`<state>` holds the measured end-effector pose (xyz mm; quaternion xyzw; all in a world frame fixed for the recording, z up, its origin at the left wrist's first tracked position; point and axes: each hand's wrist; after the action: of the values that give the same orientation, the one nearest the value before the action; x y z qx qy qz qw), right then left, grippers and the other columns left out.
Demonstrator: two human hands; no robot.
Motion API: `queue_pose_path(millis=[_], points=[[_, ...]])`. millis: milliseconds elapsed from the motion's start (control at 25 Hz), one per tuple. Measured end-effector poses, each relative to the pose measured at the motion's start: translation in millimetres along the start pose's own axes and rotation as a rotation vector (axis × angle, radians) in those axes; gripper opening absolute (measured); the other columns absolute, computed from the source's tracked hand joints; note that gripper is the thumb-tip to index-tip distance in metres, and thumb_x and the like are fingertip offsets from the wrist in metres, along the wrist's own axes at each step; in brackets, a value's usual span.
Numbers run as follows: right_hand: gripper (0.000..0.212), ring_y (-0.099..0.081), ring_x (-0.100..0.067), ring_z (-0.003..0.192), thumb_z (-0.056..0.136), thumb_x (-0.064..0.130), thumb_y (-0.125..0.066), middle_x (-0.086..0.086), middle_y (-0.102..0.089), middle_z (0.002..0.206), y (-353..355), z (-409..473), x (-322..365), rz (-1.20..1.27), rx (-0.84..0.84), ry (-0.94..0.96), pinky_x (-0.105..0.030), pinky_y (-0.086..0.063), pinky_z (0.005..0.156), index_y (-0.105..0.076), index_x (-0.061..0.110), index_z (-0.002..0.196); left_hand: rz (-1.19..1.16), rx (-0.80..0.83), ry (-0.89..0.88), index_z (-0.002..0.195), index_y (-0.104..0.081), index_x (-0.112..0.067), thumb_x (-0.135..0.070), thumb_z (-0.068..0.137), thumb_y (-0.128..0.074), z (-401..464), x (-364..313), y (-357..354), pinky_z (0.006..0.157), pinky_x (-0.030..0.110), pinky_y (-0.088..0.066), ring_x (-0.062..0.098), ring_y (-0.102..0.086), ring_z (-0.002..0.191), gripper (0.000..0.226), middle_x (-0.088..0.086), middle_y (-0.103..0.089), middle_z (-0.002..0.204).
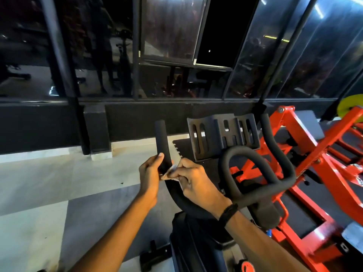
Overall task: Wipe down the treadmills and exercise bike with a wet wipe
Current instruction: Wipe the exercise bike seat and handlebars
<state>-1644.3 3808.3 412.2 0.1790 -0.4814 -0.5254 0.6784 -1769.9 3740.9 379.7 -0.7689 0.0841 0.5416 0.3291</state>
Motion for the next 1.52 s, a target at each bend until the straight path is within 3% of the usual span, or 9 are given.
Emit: queue_pose_path(millis=[160,400,560,800,920,1080,1200,1400,1520], points=[[0.033,-0.060,-0.012,0.090,0.085,-0.016,-0.059,-0.005,-0.059,0.096,18,-43,5,0.062,0.124,0.039,-0.010,-0.044,0.081,-0.077,0.006,0.102,0.120,-0.004,-0.048,0.093,-0.070,-0.011,-0.014,0.095,-0.066,-18,8,-7,0.094,0.057,-0.054,0.044,-0.067,0.099,0.006,0.025,-0.072,0.098],[0.048,-0.060,-0.010,0.100,0.076,-0.021,-0.056,0.002,-0.060,0.098,72,-69,-2,0.006,0.435,0.148,-0.023,-0.048,0.088,-0.078,0.018,0.094,0.221,-0.021,-0.093,0.093,-0.066,-0.021,-0.022,0.099,-0.061,-26,7,-11,0.095,0.055,-0.054,0.039,-0.068,0.100,0.008,0.017,-0.073,0.098],[0.033,-0.060,0.006,0.089,0.085,-0.011,-0.061,0.016,-0.061,0.092,113,-36,-8,-0.126,0.623,-0.084,-0.013,-0.044,0.080,-0.077,0.017,0.091,0.296,0.015,-0.122,0.094,-0.064,-0.027,-0.024,0.100,-0.060,-27,3,-7,0.094,0.048,-0.056,0.030,-0.069,0.100,0.007,0.016,-0.073,0.101],[0.015,-0.068,-0.012,0.082,0.089,0.000,-0.071,-0.001,-0.073,0.090,64,76,3,0.019,-0.131,-0.208,-0.021,-0.055,0.075,-0.076,0.010,0.099,0.355,0.066,-0.160,0.100,-0.065,-0.027,-0.028,0.100,-0.060,-22,5,-3,0.086,0.039,-0.057,0.025,-0.070,0.100,0.006,0.010,-0.074,0.100],[0.020,-0.067,-0.017,0.087,0.091,-0.004,-0.063,-0.007,-0.073,0.096,23,107,-5,0.053,-0.291,-0.323,-0.031,-0.056,0.080,-0.073,0.004,0.106,0.379,0.081,-0.167,0.103,-0.065,-0.027,-0.030,0.099,-0.060,-21,5,0,0.075,0.028,-0.054,0.024,-0.070,0.098,0.007,0.008,-0.074,0.100],[0.023,-0.064,-0.016,0.086,0.089,-0.005,-0.063,-0.010,-0.070,0.098,-9,92,-7,-0.067,-0.229,-0.303,-0.022,-0.045,0.071,-0.073,0.002,0.108,0.331,0.088,-0.165,0.117,-0.065,-0.021,-0.025,0.100,-0.059,-23,4,-1,0.079,0.023,-0.057,0.020,-0.069,0.097,0.018,0.005,-0.073,0.102],[0.025,-0.063,-0.019,0.083,0.088,-0.005,-0.065,-0.012,-0.067,0.094,-11,60,-11,-0.084,-0.131,-0.238,-0.029,-0.051,0.073,-0.073,0.000,0.111,0.255,0.096,-0.147,0.122,-0.064,-0.027,-0.023,0.101,-0.058,-25,6,-3,0.090,0.032,-0.058,0.017,-0.070,0.101,0.023,0.002,-0.074,0.108],[0.019,-0.058,-0.024,0.067,0.085,0.004,-0.053,-0.009,-0.062,0.073,3,-12,-16,-0.100,0.125,-0.144,-0.039,-0.048,0.061,-0.068,0.005,0.074,0.122,0.068,-0.087,0.127,-0.064,-0.028,-0.028,0.100,-0.058,-29,14,-4,0.091,0.038,-0.057,0.015,-0.071,0.096,0.027,0.003,-0.075,0.107],[0.018,-0.060,-0.011,0.079,0.084,-0.006,-0.058,-0.004,-0.067,0.082,24,-51,-13,-0.082,0.289,-0.171,-0.027,-0.049,0.071,-0.072,0.005,0.078,0.117,0.079,-0.091,0.123,-0.062,-0.031,-0.030,0.101,-0.057,-30,15,-3,0.089,0.041,-0.058,0.021,-0.072,0.097,0.023,0.006,-0.074,0.101]])
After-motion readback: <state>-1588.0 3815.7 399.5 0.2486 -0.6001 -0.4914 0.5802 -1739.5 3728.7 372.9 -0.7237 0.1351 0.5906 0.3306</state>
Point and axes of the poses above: each hand's wrist, its own z-axis towards the middle knuckle, its own y-axis out of the back of the hand, x = y × z
